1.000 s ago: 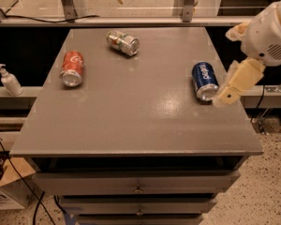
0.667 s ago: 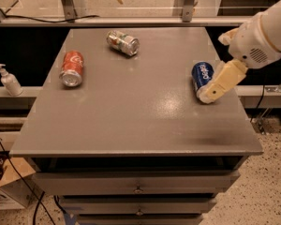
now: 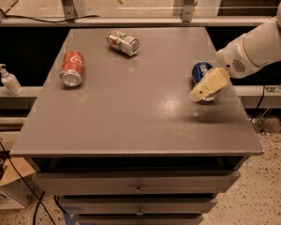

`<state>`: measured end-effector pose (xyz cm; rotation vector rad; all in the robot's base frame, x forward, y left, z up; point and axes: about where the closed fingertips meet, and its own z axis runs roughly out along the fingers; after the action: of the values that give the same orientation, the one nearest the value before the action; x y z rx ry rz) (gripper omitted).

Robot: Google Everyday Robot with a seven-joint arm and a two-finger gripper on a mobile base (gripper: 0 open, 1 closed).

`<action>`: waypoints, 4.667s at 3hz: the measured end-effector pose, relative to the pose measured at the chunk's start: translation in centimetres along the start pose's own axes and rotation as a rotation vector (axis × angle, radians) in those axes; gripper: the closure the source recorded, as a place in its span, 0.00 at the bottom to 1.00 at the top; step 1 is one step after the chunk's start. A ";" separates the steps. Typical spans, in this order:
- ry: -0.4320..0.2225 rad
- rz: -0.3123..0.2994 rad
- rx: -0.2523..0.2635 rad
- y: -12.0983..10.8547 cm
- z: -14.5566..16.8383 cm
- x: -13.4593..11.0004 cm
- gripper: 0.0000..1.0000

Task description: Move pepsi can near coke can

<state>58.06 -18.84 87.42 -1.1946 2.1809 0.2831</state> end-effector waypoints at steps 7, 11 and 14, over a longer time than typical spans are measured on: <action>-0.105 -0.216 -0.118 4.8 3.5 -10.5 1.00; -0.392 -0.158 -0.265 7.2 14.5 -17.7 0.83; -0.433 -0.168 -0.293 8.2 16.4 -20.2 0.13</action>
Offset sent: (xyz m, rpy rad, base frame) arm 0.0215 -0.0062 -0.0479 0.0370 0.1058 -0.1032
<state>66.20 7.16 86.24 -1.3200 1.6927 0.7357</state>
